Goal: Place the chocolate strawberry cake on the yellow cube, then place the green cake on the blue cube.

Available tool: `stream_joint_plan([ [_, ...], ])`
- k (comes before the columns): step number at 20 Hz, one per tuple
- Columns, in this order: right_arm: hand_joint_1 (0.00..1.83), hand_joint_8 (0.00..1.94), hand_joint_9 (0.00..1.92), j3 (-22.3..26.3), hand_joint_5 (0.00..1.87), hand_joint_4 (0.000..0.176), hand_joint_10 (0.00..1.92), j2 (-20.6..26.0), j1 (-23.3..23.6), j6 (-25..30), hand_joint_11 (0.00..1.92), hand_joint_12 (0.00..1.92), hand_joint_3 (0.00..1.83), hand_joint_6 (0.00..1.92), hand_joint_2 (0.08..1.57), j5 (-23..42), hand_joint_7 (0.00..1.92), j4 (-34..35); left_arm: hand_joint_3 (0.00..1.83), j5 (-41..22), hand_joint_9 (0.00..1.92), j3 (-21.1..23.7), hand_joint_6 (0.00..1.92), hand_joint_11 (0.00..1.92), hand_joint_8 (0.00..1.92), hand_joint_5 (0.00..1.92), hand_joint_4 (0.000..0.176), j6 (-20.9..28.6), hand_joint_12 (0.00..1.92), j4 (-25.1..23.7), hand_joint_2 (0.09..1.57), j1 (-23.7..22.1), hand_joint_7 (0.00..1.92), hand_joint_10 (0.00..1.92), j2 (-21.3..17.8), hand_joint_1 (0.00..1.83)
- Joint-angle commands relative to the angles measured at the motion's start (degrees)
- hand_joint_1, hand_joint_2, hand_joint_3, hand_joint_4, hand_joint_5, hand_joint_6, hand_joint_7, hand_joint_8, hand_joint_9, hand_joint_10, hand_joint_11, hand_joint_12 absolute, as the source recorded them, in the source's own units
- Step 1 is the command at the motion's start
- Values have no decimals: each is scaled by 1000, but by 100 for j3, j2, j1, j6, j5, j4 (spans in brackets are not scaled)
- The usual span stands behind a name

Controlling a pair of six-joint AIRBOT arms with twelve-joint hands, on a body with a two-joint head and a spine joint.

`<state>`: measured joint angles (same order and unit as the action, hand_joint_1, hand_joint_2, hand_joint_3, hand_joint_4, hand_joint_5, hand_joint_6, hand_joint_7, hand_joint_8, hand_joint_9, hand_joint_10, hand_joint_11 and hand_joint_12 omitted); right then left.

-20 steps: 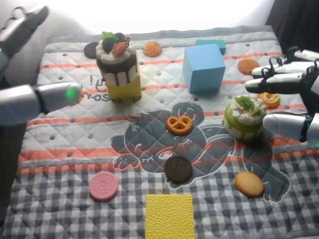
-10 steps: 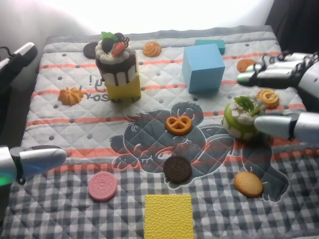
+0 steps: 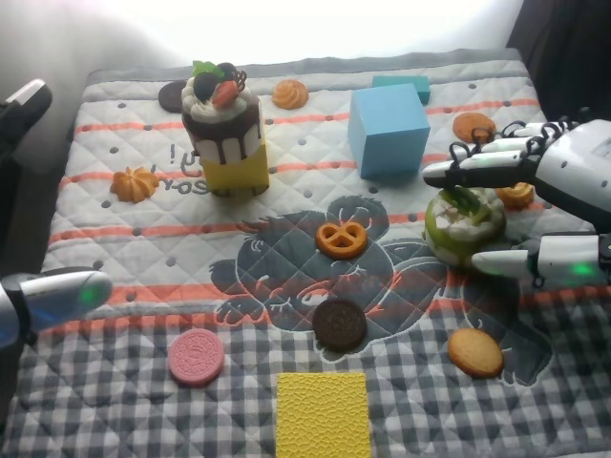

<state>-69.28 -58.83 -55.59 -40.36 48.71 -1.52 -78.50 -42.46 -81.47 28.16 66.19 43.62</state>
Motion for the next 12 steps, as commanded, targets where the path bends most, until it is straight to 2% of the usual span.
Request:
stream_joint_plan([
  [1, 1072, 34, 945, -13, 684, 76, 146, 12, 109, 27, 608, 1306, 1, 8, 1140, 614, 766, 28, 1, -704, 0, -41, 0, 0, 0, 0, 102, 48, 0, -52, 829, -15, 0, 0, 17, 814],
  [2, 1313, 866, 1007, -13, 839, 0, 995, 15, 167, 27, 756, 1214, 0, 671, 1145, 634, 893, -16, 3, -707, 0, -40, 0, 0, 0, 0, 131, 48, 0, -32, 834, 3, 0, 0, 20, 799],
  [3, 1357, 1116, 949, -13, 826, 0, 1292, 28, 235, 27, 757, 1243, 0, 855, 1155, 670, 876, -81, 3, -713, 0, -39, 0, 0, 0, 0, 136, 48, 0, -6, 834, 25, 0, 0, 24, 805],
  [4, 1236, 1277, 883, -6, 789, 0, 1040, 53, 314, 27, 741, 1286, 6, 1056, 1186, 728, 887, -152, 9, -723, 0, -39, 0, 0, 0, 0, 138, 56, 0, 28, 848, 55, 0, 0, 31, 801],
  [5, 1206, 1336, 917, -3, 788, 0, 971, 68, 367, 27, 745, 1358, 0, 1091, 1201, 776, 871, -183, 7, -730, 0, -39, 0, 0, 0, 0, 150, 69, 0, 49, 846, 69, 0, 0, 39, 809],
  [6, 1205, 1354, 928, -1, 794, 0, 954, 81, 406, 27, 563, 1307, 0, 1077, 1201, 830, 872, -199, 6, -735, 0, -39, 0, 0, 0, 0, 152, 77, 0, 64, 846, 79, 0, 0, 47, 807],
  [7, 1226, 1324, 945, 2, 826, 0, 972, 99, 457, 28, 638, 1394, 0, 1006, 1184, 944, 906, -200, 6, -735, 0, -41, 0, 0, 0, 0, 157, 82, 0, 86, 845, 91, 0, 0, 57, 802],
  [8, 1343, 1193, 920, 2, 904, 0, 1275, 115, 522, 28, 674, 1369, 0, 826, 1146, 1043, 905, -200, 2, -733, 0, -41, 0, 0, 0, 0, 172, 84, 0, 103, 837, 102, 0, 0, 62, 810],
  [10, 1364, 1124, 902, -40, 846, 0, 1305, 123, 729, 28, 692, 1206, 0, 1004, 1151, 1149, 872, -198, 7, -732, 0, -42, 0, 0, 0, 0, 175, 89, 0, 125, 850, 122, 0, 0, 66, 822],
  [11, 1362, 1122, 876, -81, 844, 0, 1336, 107, 851, 27, 625, 1181, 1, 1030, 1154, 1165, 868, -194, 6, -730, 0, -45, 0, 0, 0, 0, 176, 97, 0, 127, 848, 127, 0, 0, 66, 835],
  [12, 1363, 1073, 883, -136, 839, 0, 1320, 67, 976, 27, 644, 1178, 0, 1056, 1151, 1166, 892, -189, 3, -726, 0, -50, 0, 0, 0, 0, 176, 109, 0, 127, 843, 127, 0, 0, 69, 844],
])
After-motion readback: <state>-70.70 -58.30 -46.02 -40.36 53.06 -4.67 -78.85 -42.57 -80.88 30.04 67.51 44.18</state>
